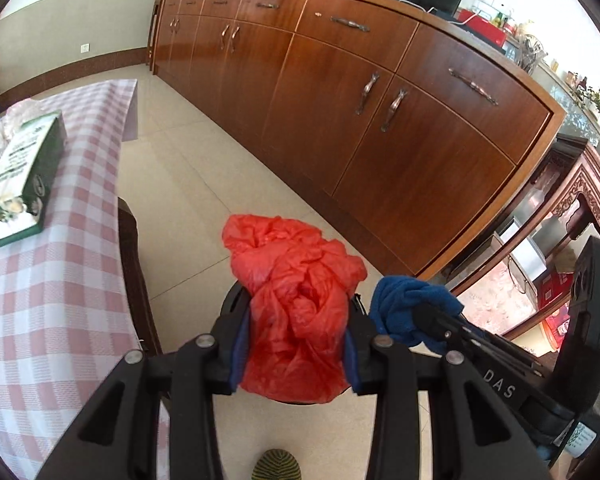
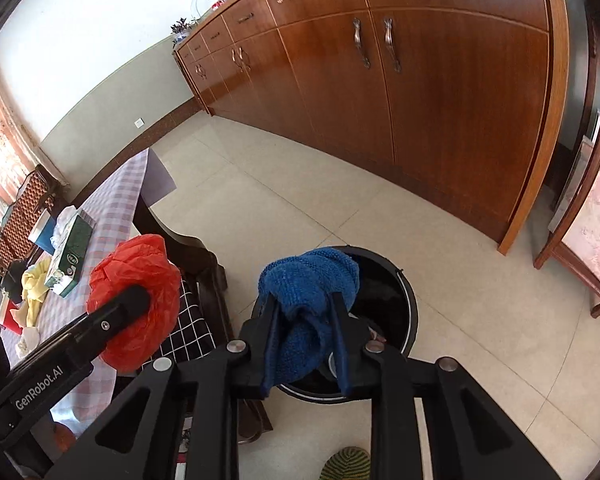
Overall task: Collect trash
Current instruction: 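Carry the red bag and blue towel with both tools over the black bin, then open the left tool to drop the bag while the right tool drops the towel into the bin, then move both open tools back over the table, then reach the left tool around the red paper cup while the right tool reaches the green carton, then close the left tool on the red paper cup while the right tool grips the green carton, then carry the red cup and green carton with both tools over the black bin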
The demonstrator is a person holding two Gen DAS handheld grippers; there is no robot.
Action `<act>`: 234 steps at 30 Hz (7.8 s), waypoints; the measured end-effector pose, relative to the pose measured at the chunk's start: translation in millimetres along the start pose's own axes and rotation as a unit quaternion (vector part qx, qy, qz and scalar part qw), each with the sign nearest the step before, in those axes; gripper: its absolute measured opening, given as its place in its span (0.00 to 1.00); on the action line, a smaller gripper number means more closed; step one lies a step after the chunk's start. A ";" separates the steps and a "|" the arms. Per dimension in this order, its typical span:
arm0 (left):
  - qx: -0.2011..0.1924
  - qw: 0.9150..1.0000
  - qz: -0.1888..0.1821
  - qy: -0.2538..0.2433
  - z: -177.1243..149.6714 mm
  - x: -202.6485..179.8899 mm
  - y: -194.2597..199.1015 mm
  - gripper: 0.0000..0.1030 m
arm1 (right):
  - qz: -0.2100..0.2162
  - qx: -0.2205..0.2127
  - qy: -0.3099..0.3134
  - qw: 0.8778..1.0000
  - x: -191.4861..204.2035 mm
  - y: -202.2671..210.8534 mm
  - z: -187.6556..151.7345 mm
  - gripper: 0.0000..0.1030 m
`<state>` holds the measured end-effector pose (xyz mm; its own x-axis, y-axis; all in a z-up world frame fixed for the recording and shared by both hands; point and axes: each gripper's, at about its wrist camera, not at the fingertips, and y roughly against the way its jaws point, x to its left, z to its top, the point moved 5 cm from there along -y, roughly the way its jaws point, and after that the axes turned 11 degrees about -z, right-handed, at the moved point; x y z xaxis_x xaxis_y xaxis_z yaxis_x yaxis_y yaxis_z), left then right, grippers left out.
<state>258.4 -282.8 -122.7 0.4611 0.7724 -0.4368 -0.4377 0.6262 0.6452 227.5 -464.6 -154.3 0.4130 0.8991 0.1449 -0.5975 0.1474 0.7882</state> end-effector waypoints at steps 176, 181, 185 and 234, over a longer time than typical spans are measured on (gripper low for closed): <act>-0.181 0.924 0.280 0.188 15.8 383.6 259.2 0.58 | 0.101 -0.011 0.236 0.966 421.4 -37.2 -20.1 0.55; -0.183 0.928 0.271 0.179 13.5 375.7 258.9 0.57 | 0.109 -0.009 0.236 0.966 415.6 -32.9 -23.7 0.55; -0.182 0.931 0.267 0.170 10.9 366.3 260.7 0.56 | 0.118 -0.005 0.234 0.965 407.9 -26.9 -27.6 0.55; -0.155 0.959 0.211 0.109 -20.3 256.7 251.9 0.56 | 0.151 -0.012 0.242 0.958 364.9 22.9 -55.8 0.55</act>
<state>250.8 75.4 -85.0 0.0348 0.9463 -0.3214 -0.7735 0.2291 0.5910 326.2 -110.2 -116.7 -0.1461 0.9871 0.0653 -0.6579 -0.1462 0.7388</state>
